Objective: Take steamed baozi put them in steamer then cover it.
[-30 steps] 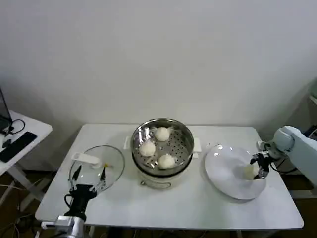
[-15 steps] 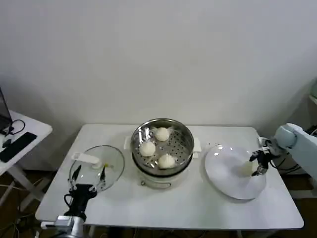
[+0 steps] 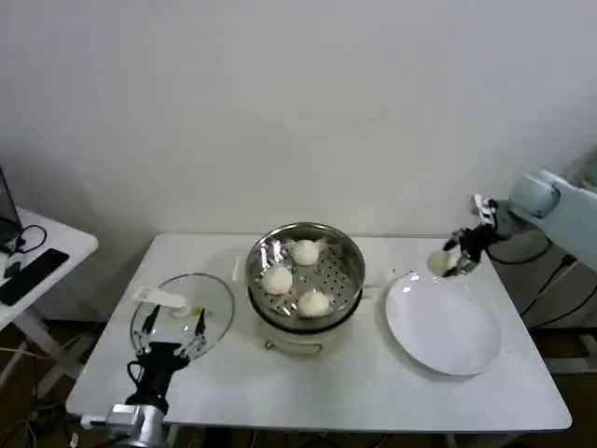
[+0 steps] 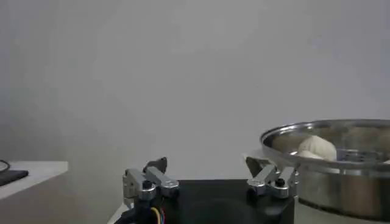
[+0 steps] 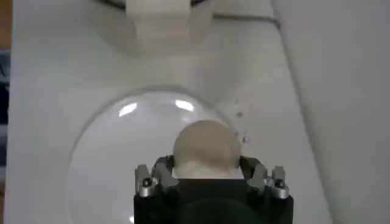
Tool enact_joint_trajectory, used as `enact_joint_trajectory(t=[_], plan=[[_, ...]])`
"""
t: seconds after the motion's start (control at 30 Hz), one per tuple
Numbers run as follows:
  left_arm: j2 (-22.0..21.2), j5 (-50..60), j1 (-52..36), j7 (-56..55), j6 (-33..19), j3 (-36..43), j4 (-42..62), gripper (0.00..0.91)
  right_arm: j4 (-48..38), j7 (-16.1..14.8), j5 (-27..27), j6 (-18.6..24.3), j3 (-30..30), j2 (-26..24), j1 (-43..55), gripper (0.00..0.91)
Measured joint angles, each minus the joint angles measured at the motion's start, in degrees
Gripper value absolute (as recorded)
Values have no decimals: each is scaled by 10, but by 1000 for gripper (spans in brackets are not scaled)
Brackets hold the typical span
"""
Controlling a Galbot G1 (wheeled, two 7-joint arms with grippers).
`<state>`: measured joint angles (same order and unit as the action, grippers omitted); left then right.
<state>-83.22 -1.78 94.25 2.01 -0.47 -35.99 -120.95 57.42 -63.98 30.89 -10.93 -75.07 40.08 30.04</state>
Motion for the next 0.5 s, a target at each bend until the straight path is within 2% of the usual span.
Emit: enact_joint_trajectory(t=[0.23, 0.5], plan=[[-2, 0, 7, 0, -5, 5, -9, 907, 19, 5, 115, -21, -105, 62, 115, 766], [1, -2, 12, -1, -3, 3, -18, 907, 29, 23, 185, -41, -148, 136, 155, 766]])
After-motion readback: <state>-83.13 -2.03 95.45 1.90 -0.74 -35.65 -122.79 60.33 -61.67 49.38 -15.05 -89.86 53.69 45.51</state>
